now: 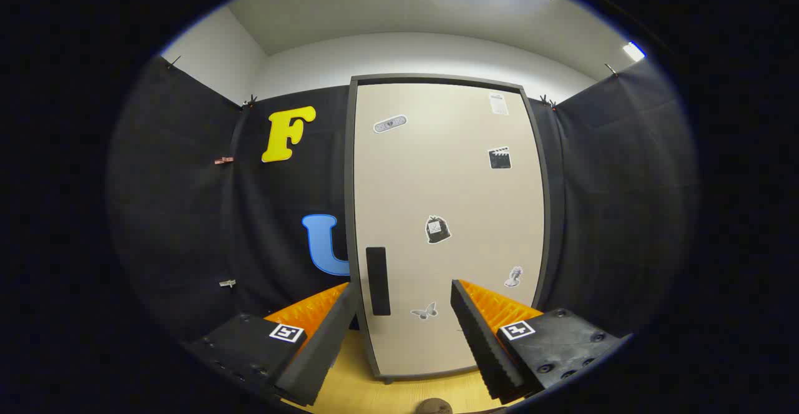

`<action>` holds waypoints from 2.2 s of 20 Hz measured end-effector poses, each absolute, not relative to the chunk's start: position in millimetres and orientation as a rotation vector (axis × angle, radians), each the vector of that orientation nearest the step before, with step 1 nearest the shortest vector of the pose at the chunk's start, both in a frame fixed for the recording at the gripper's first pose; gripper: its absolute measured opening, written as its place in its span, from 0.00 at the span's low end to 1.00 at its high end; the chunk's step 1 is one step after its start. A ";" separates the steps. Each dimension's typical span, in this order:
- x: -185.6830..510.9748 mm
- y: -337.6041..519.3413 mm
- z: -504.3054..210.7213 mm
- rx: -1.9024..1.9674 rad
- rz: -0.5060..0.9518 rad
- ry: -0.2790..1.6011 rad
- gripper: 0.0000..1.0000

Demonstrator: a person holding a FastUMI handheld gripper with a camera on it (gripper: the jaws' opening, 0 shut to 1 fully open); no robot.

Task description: Open the shoe cabinet door, grab the shoes and put them into the shoe cabinet, then close the shoe cabinet door.

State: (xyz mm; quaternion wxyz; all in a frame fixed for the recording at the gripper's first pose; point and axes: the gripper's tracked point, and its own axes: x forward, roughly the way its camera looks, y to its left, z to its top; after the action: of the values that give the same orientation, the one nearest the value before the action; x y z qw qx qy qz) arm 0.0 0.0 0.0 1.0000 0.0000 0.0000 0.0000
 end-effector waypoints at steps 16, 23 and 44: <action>9.4 8.5 -5.8 -0.014 0.005 -0.005 0.97; 52.2 26.2 -26.1 -0.011 0.031 0.025 0.97; 165.9 37.8 -81.1 0.003 -0.006 0.095 0.40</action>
State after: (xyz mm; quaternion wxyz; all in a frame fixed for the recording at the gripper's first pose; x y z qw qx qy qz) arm 165.9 37.8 -81.1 0.9989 0.0015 0.0474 -0.0032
